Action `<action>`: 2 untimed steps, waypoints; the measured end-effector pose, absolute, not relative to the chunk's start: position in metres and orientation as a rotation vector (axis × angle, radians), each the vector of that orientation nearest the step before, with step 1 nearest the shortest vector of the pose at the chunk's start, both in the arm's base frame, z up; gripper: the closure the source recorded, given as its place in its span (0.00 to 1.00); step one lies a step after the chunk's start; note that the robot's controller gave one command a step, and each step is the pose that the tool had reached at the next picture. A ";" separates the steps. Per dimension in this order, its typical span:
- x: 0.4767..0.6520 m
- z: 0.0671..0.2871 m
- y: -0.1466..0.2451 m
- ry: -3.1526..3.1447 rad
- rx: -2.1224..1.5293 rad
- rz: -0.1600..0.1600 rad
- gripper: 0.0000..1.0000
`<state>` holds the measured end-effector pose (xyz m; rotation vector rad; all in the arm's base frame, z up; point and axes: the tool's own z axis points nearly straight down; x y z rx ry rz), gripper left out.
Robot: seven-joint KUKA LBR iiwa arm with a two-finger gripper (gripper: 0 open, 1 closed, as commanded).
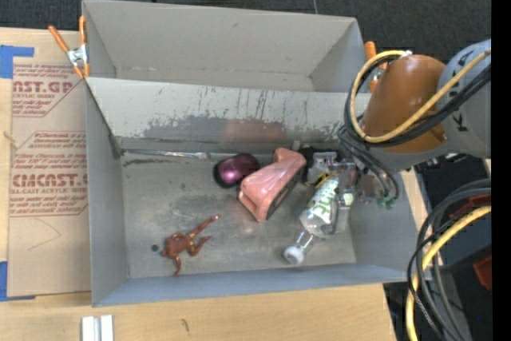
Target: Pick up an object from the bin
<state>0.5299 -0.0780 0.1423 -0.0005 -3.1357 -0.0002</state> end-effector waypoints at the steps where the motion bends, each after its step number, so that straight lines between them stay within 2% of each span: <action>1: 0.532 0.147 -0.078 -3.143 0.001 0.001 0.00; 2: 0.533 0.112 -0.095 -3.125 0.389 0.002 0.00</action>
Offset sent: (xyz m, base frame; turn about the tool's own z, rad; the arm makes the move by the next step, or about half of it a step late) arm 0.0004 -0.0406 -0.0723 -0.4875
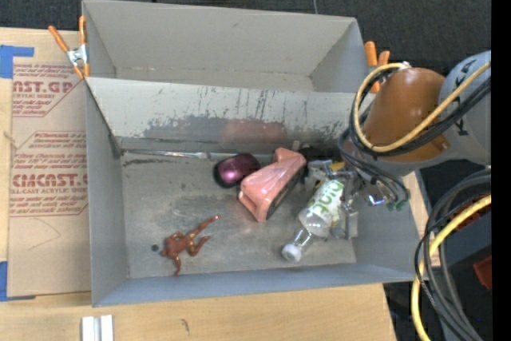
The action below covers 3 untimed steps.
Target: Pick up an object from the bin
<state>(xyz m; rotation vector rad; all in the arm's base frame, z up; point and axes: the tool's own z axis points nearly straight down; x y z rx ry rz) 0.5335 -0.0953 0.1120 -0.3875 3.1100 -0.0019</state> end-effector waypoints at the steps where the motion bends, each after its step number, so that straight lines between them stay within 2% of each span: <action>1: 0.525 0.068 -0.139 3.064 -0.693 0.003 0.00; 2: 0.535 0.070 -0.119 3.059 -0.708 0.001 0.00; 3: 0.528 0.069 -0.134 3.060 -0.696 0.002 0.00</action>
Offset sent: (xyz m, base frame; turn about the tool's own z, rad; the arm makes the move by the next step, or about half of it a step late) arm 0.0013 -0.0242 -0.0420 -0.2082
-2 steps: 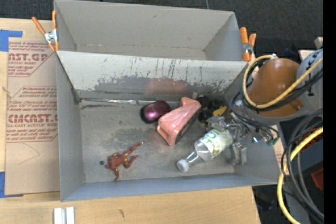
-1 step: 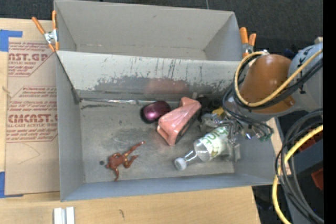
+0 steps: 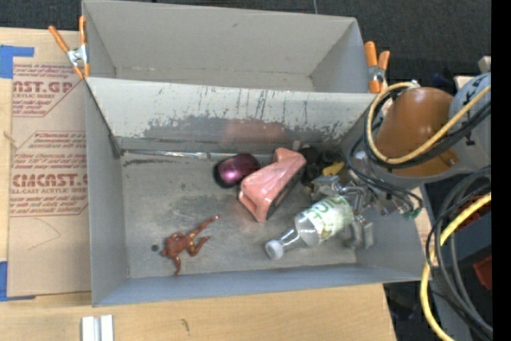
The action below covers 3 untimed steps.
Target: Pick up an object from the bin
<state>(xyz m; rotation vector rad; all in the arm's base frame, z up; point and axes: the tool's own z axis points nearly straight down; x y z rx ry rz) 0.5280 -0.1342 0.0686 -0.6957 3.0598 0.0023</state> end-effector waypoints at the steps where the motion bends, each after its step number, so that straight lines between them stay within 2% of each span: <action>1: 0.535 0.069 -0.118 3.056 -0.708 0.002 1.00; 3: 0.535 0.069 -0.118 3.057 -0.707 0.002 1.00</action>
Offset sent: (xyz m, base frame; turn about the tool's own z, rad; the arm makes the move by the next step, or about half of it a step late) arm 0.0000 0.0000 0.0000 0.0000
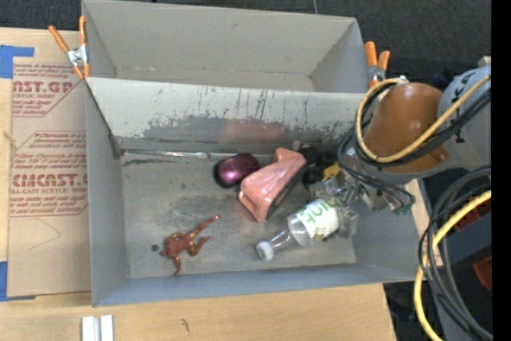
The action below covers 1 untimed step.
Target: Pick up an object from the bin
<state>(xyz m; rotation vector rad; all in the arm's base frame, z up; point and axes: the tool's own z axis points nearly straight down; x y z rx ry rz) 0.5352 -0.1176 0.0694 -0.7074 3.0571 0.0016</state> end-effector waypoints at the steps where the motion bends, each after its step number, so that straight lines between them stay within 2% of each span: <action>1: 0.534 0.072 -0.117 3.061 -0.709 0.004 1.00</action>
Offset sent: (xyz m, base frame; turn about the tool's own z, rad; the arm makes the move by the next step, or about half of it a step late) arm -0.0001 0.0000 0.0406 0.0000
